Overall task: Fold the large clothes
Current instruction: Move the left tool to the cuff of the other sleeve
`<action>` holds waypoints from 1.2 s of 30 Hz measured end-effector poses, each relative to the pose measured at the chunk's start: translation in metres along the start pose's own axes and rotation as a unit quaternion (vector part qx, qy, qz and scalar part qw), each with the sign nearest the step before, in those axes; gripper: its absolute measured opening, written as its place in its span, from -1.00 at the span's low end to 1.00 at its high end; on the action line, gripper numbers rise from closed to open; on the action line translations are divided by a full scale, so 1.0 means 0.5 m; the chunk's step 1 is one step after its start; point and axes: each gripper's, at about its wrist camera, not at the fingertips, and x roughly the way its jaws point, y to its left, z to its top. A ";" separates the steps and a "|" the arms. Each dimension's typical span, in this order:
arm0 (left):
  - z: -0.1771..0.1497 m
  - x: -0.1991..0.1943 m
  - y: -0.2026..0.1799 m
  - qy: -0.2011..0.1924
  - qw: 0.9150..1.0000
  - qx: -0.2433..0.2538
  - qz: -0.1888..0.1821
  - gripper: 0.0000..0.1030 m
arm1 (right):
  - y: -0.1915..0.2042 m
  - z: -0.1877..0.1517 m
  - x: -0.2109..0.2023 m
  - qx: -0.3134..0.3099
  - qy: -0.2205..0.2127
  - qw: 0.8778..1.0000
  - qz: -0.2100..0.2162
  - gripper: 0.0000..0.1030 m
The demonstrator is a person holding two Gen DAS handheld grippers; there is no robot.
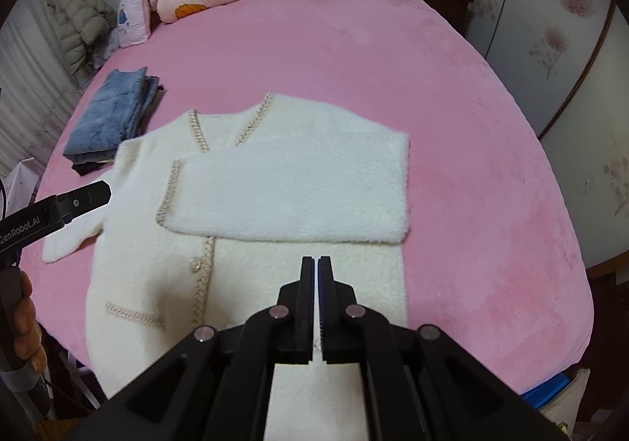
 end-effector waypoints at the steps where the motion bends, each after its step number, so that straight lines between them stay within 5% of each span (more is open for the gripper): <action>1: -0.005 -0.018 -0.002 -0.003 1.000 -0.001 0.002 0.47 | 0.004 -0.002 -0.015 -0.001 -0.003 1.000 0.008 -0.96; 21: -0.116 -0.243 0.047 -0.052 0.998 -0.032 0.029 0.55 | 0.151 -0.058 -0.160 -0.084 -0.012 0.986 0.144 -0.95; 30: -0.114 -0.309 0.184 -0.088 0.991 -0.065 0.073 0.64 | 0.229 -0.041 -0.178 -0.128 -0.031 0.980 0.147 -0.95; 36: -0.093 -0.312 0.355 -0.086 0.988 -0.100 0.082 0.64 | 0.314 -0.008 -0.173 -0.141 -0.045 0.979 0.140 -0.88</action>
